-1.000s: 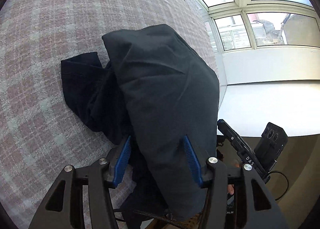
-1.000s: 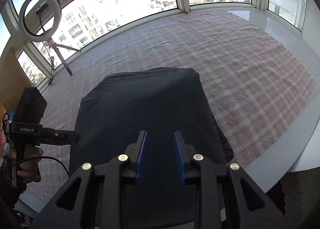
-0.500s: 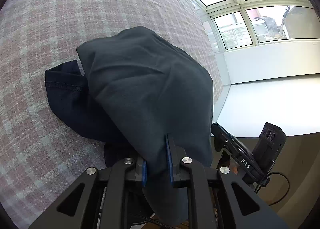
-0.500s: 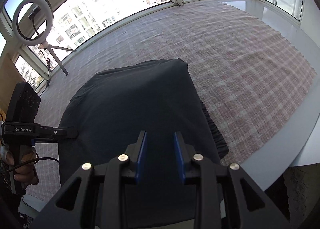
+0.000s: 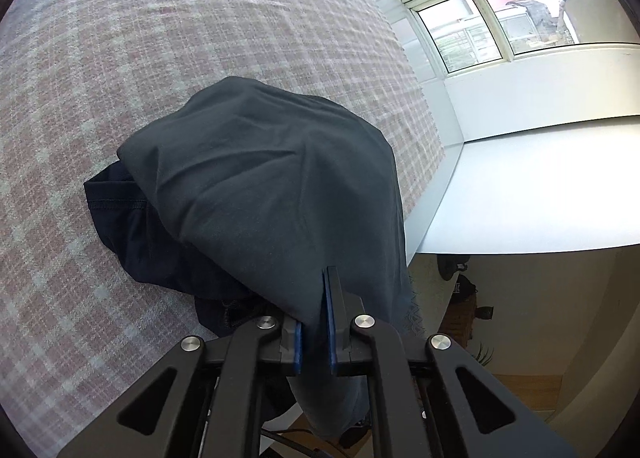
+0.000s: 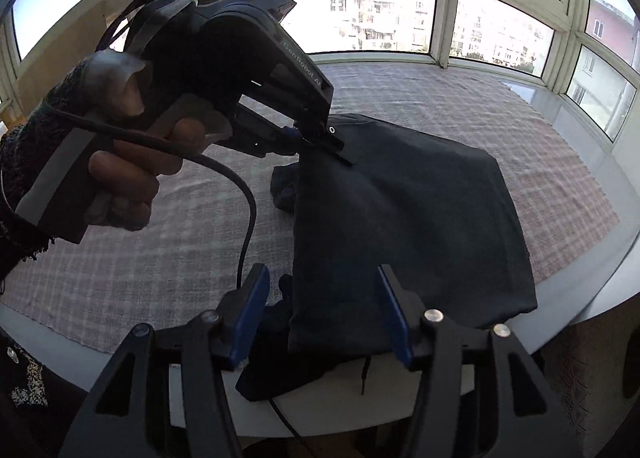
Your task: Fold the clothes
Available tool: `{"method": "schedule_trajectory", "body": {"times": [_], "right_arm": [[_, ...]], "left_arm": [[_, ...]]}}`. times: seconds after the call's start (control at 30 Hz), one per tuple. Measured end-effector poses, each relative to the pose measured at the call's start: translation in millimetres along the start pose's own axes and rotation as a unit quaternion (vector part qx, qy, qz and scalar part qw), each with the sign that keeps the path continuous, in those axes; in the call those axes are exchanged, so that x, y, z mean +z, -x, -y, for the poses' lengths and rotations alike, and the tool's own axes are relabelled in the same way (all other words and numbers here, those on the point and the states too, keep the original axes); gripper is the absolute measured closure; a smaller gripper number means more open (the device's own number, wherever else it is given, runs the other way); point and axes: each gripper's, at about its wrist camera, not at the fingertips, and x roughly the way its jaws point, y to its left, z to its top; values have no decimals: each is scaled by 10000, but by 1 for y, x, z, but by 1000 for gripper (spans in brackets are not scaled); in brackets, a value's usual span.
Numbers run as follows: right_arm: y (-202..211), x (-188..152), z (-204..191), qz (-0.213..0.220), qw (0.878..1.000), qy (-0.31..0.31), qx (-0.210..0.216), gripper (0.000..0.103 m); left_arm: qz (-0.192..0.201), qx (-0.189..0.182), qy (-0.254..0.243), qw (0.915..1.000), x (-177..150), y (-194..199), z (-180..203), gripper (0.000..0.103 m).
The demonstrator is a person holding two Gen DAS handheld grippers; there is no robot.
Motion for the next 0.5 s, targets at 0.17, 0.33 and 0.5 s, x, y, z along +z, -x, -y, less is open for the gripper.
{"method": "schedule_trajectory", "body": {"times": [0.17,0.33,0.5], "right_arm": [[-21,0,-25,-213,9949,105,-985,49],[-16,2,-3,-368,9935,-161,-1065,86],[8,17,10,-417,9935,100,-1059,93]], "left_arm": [[-145,-141,-271,9994,11,3,11,96],[-262,-210,-458,9984,15,3,4,95],[-223,-159,-542,9982,10,4,-18,76]]}}
